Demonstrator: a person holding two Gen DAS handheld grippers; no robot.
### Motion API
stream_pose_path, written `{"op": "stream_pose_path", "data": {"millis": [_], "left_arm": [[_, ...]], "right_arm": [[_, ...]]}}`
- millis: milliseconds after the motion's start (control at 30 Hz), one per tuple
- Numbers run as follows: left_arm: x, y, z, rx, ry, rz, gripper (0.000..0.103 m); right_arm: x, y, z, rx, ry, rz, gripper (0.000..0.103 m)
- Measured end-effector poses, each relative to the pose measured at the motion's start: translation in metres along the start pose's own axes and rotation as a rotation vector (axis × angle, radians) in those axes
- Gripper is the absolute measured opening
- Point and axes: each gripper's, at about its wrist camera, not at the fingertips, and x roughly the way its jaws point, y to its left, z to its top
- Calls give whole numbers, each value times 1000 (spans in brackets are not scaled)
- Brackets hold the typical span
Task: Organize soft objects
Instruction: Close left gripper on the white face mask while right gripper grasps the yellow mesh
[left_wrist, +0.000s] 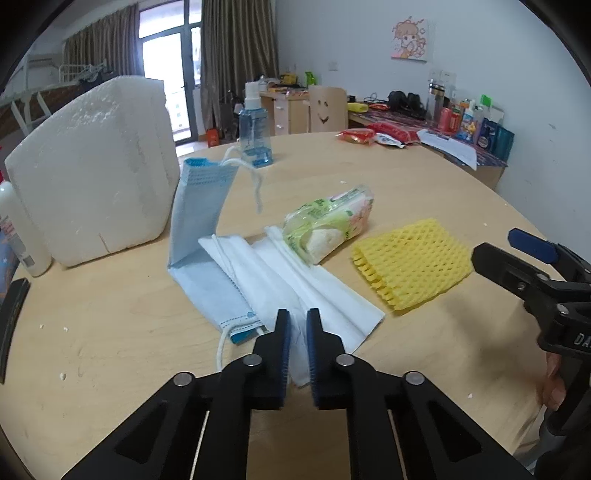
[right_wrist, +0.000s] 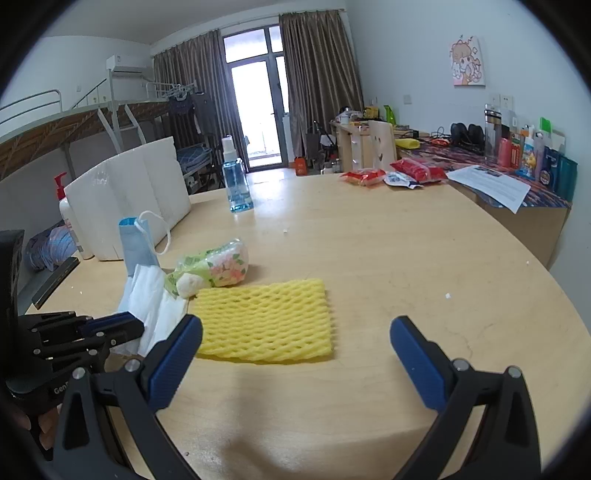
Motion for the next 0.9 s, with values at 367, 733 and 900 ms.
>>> {"op": "stream_pose_path", "data": {"millis": [367,733,900], "left_arm": [[-20,2,3,18,-77,-20,2],[-28,12,-1,-7,-94,-30,1],[-33,14,-3,-1,-92,-57,1]], "right_arm": [[10,0,2,-2,55,-7,103],[30,21,10,-88,137,8,103],[40,26,11,-120,183,-2,101]]}}
